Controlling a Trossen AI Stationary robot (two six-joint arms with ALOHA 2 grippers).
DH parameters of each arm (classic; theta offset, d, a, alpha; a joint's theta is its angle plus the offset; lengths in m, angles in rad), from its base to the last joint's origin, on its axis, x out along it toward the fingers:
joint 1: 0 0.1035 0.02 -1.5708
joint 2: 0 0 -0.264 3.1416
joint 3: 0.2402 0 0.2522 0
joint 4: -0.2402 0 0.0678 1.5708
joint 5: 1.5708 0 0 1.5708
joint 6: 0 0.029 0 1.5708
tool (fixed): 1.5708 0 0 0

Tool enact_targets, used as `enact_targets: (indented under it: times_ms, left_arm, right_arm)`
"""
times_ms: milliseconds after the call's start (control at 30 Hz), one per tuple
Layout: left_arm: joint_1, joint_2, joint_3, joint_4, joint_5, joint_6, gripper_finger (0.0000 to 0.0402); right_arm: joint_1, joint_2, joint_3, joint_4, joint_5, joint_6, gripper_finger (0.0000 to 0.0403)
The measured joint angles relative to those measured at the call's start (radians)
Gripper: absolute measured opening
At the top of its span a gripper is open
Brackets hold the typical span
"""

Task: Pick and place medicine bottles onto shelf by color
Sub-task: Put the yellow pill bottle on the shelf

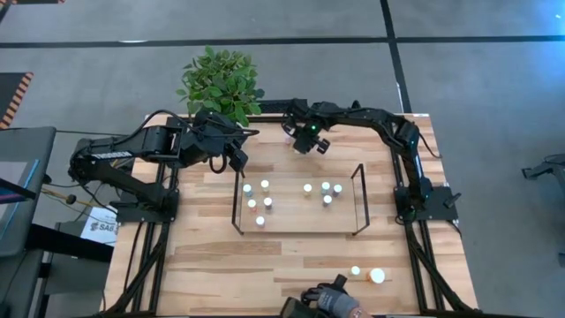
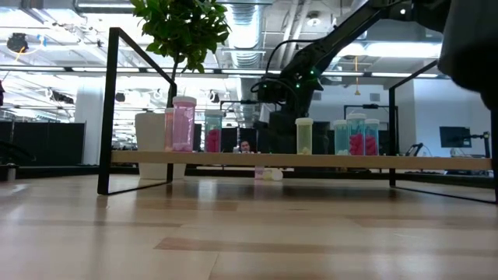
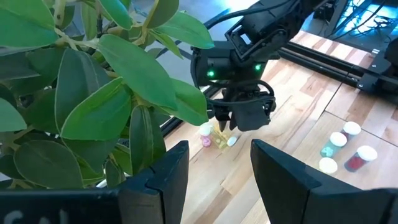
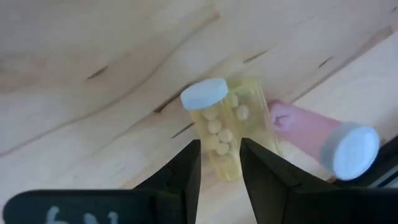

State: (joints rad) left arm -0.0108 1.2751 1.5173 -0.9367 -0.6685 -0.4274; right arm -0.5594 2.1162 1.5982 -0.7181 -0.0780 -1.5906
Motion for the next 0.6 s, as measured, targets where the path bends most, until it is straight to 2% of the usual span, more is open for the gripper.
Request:
enact_targets:
  times_ms: [467, 600]
  left_arm:
    - [0.0, 0.0, 0.0, 0.0, -0.001, -0.003, 0.0162]
    - [0.0, 0.0, 0.0, 0.0, -0.001, -0.004, 0.0162]
  right_arm:
    - [0.0, 0.0, -0.048, 0.069, -0.034, -0.004, 0.0136]
    - [0.0, 0.0, -0.048, 0.052, -0.035, 0.053, 0.0136]
